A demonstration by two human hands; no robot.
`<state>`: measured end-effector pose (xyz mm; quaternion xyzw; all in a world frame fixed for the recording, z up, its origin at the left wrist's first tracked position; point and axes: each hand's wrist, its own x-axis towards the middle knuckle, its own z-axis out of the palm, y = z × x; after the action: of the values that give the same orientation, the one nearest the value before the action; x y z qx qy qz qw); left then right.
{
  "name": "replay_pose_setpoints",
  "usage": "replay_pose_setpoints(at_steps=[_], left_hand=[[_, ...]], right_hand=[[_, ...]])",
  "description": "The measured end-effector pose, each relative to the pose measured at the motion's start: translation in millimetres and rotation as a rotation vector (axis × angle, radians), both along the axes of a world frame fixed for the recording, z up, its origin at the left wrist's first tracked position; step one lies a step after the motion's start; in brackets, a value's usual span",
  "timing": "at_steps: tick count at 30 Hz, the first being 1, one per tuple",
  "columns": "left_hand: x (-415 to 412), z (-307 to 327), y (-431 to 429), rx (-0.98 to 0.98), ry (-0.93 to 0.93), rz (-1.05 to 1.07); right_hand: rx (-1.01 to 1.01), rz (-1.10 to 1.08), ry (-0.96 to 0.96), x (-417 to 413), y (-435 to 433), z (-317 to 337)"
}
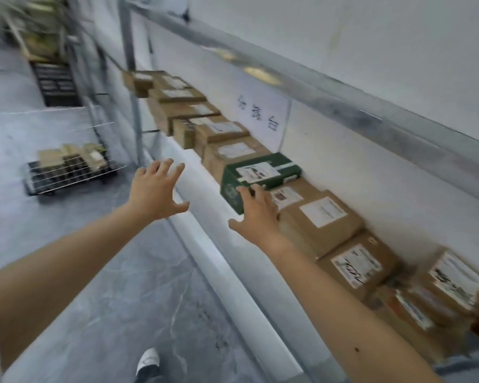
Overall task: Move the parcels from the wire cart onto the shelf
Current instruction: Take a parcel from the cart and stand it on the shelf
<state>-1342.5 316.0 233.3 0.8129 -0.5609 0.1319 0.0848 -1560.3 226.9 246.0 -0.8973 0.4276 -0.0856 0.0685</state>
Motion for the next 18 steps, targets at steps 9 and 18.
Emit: replay_pose_setpoints(at_steps=[9,18], left_hand=[[186.6,-30.2,50.2,0.089,0.056,0.316],[334.5,-37.7,94.4,0.09,0.101,0.484]], right_hand=[[0.1,0.264,0.059,215.7,-20.9,-20.7],[0.155,0.384,0.142,385.1,-20.9,-40.4]])
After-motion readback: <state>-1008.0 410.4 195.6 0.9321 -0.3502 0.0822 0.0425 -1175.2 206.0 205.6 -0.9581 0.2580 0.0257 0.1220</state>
